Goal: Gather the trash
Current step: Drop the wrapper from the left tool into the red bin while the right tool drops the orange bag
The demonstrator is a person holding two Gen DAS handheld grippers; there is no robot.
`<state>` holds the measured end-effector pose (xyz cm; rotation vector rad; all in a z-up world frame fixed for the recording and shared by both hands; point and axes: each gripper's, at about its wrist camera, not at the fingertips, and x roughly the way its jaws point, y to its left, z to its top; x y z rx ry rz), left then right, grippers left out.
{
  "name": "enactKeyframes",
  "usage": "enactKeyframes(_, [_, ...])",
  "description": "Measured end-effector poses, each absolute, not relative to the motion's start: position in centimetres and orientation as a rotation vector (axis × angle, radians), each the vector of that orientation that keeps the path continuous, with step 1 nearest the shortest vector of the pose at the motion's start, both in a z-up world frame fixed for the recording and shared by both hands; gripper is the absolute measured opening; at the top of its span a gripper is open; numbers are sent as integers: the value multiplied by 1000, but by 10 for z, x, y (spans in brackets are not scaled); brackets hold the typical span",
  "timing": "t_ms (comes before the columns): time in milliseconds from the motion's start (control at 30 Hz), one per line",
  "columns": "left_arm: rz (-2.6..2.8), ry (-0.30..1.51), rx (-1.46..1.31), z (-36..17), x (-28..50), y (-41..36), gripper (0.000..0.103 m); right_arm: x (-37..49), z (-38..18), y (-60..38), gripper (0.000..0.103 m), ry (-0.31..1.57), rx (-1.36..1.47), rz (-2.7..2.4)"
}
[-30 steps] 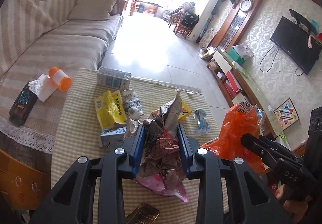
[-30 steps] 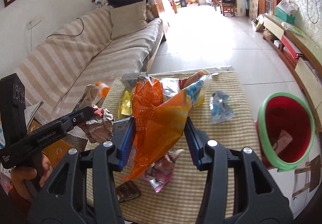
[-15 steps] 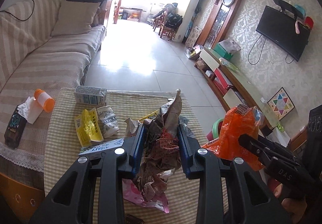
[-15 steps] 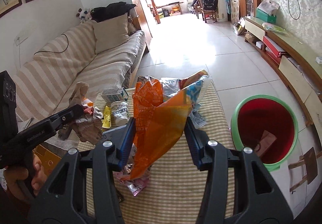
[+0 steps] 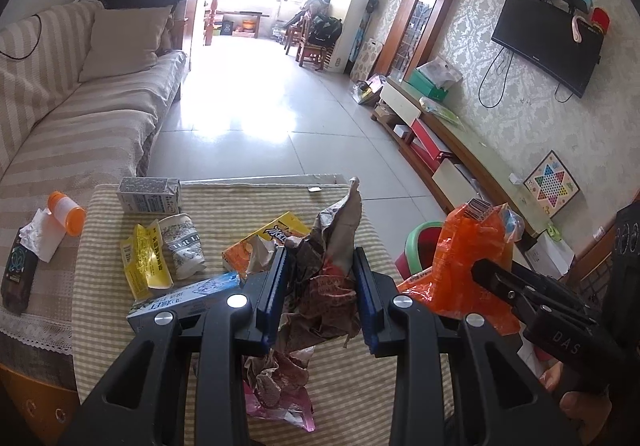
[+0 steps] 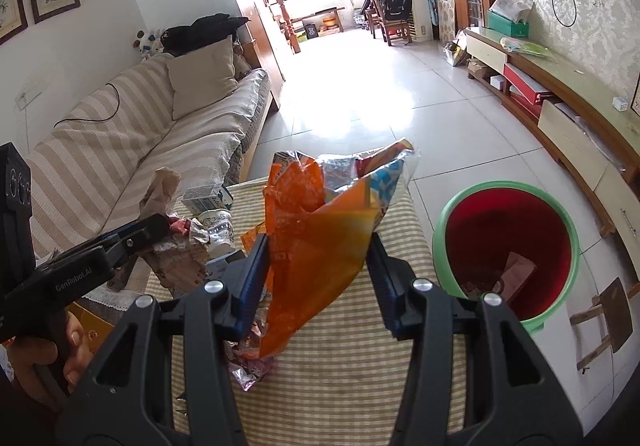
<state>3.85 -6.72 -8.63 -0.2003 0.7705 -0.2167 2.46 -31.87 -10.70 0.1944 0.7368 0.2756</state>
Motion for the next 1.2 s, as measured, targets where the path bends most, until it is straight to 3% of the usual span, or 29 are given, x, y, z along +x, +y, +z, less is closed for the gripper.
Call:
enactKeyframes(333, [-282,791,-180,-94,56,-100,30,27,-120,-376,47,735,240,104])
enactKeyframes(1033, [-589,904,-82,-136,137,-307,31,22,-174,-526,48,721,451,-205])
enactKeyframes(1100, [-601,906,-72,-137,139,-316,43,25,-178,-531,48,717,465,-202])
enactKeyframes(1167, [-588,890,-62,-134,141,-323,74,31,-184,-534,55,729,465,-181])
enactKeyframes(1200, [-582,877,-64,-132,141,-323,76,35,-186,-535,61,741,458,-185])
